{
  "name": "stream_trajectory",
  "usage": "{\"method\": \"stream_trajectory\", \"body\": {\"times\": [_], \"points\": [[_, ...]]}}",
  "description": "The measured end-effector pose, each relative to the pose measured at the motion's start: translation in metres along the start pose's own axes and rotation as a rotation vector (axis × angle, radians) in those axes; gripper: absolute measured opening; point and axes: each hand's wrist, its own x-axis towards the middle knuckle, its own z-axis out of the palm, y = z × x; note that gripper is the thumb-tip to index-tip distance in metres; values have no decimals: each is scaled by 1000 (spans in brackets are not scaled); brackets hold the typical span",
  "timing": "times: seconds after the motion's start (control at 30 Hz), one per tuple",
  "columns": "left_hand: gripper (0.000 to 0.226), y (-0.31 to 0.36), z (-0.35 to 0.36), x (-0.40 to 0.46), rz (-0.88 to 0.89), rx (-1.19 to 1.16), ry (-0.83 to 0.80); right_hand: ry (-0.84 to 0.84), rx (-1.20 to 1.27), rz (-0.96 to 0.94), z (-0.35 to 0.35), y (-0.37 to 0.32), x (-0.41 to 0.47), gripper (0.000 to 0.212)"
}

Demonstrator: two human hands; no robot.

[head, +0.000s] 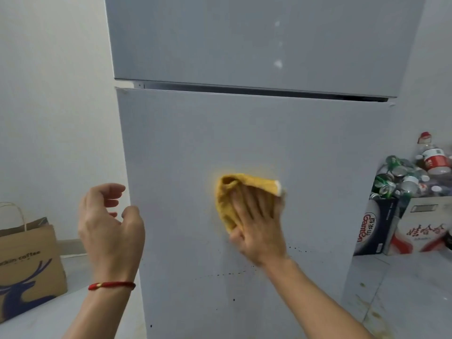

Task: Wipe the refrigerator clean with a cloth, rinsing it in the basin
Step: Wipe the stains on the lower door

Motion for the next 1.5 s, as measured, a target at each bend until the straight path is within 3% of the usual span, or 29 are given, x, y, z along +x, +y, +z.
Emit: {"method": "stream_trajectory", "body": {"times": [0.1, 0.2, 0.23, 0.3, 0.37, 0.57, 0.7, 0.77, 0.83, 0.97, 1.1, 1.2, 1.3, 1.4, 1.5], "points": [[37, -3, -1, 1, 3, 17, -25, 42, 140, 548, -14, 85, -27, 80], [37, -13, -8, 4, -34, 29, -42, 173, 393, 1259, -27, 107, -21, 82], [36, -17, -10, 6, -51, 35, -46, 225, 431, 1429, -29, 101, -13, 82], [35, -22, -15, 9, -86, 45, -48, 278, 436, 1547, -24, 69, 9, 81], [33, -22, -20, 14, -120, 38, -30, 278, 430, 1401, -12, 5, 26, 82], [31, -20, -26, 17, -151, 46, -6, 25, 147, 388, 22, -189, 39, 79], [30, -17, -19, 11, -125, 32, -11, -7, 73, -181, 25, -157, 29, 81], [32, -15, -13, 7, -89, 45, -25, -17, 43, -285, 19, -104, 22, 81], [34, -14, -9, 3, -55, 50, -35, 7, 25, -157, 12, -41, 8, 78], [36, -7, 0, -5, 61, 27, -76, 47, 169, 438, -9, 71, -34, 73], [39, -1, 11, -22, 163, 42, -173, 131, 394, 1004, -22, 134, -65, 77], [41, 2, 13, -26, 199, 48, -223, 268, 619, 1420, -26, 148, -69, 64], [41, 3, 12, -25, 191, 54, -222, 354, 568, 1394, -24, 108, -48, 67], [39, 4, 7, -19, 142, 65, -210, 357, 486, 1112, -16, 16, -23, 72], [33, 1, -8, -8, -38, 42, -152, 276, 451, 777, -7, -89, -3, 67]]}}
